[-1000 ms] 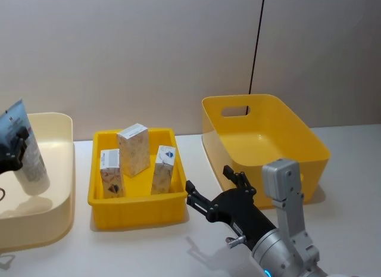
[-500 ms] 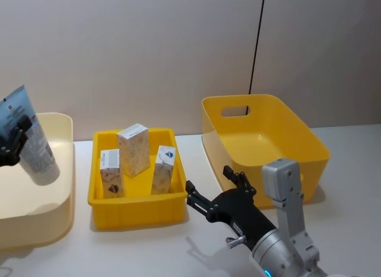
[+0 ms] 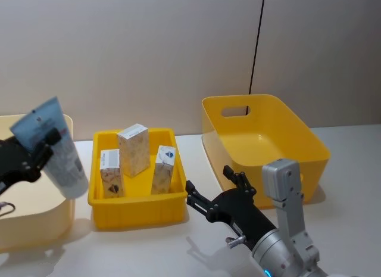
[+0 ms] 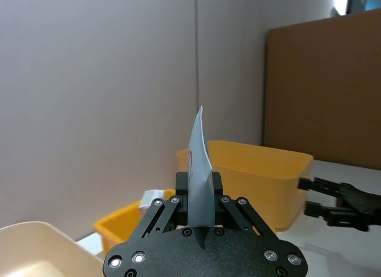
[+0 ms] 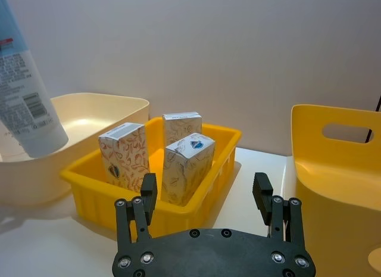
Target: Bimanual collaborative sorting of washing and personal care products
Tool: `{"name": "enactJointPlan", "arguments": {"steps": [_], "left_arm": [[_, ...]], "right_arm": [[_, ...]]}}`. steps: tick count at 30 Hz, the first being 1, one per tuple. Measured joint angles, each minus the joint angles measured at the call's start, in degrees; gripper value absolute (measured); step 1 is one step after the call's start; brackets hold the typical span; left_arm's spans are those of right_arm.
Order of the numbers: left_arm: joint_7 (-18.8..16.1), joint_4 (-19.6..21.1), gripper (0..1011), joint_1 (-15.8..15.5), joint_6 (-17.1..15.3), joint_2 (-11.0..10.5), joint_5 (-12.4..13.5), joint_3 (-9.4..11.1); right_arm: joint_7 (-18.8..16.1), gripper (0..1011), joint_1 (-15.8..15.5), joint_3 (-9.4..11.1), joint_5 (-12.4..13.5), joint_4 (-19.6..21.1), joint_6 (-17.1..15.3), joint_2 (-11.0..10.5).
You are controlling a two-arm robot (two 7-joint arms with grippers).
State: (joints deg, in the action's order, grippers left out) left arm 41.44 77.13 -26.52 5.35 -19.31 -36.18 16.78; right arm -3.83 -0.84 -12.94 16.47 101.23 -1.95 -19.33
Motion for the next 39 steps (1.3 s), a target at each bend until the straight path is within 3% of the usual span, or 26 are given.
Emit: {"name": "enactJointPlan", "arguments": {"steps": [12, 23, 31, 39], "left_arm": [[3.1, -0.2, 204, -0.7, 0.7, 0.4, 0.7, 3.6], [3.7, -0.7, 202, -1.3, 1.2, 0.7, 1.5, 5.2], [3.9, -0.8, 203, -1.6, 1.4, 0.9, 1.8, 5.7], [4.0, -0.9, 203, -1.7, 1.5, 0.9, 1.9, 6.1]], "right_arm": [[0.0, 1001, 0.0, 0.0, 0.0, 0.0, 0.0, 0.0], [-0.3, 1001, 0.1, 0.0, 0.0, 0.0, 0.0, 0.0], [-2.7, 1001, 1.0, -0.8, 0.5, 0.0, -0.2, -0.2], [-6.3, 1001, 3.5, -3.1, 0.8, -0.8, -0.7, 0.3]]}}
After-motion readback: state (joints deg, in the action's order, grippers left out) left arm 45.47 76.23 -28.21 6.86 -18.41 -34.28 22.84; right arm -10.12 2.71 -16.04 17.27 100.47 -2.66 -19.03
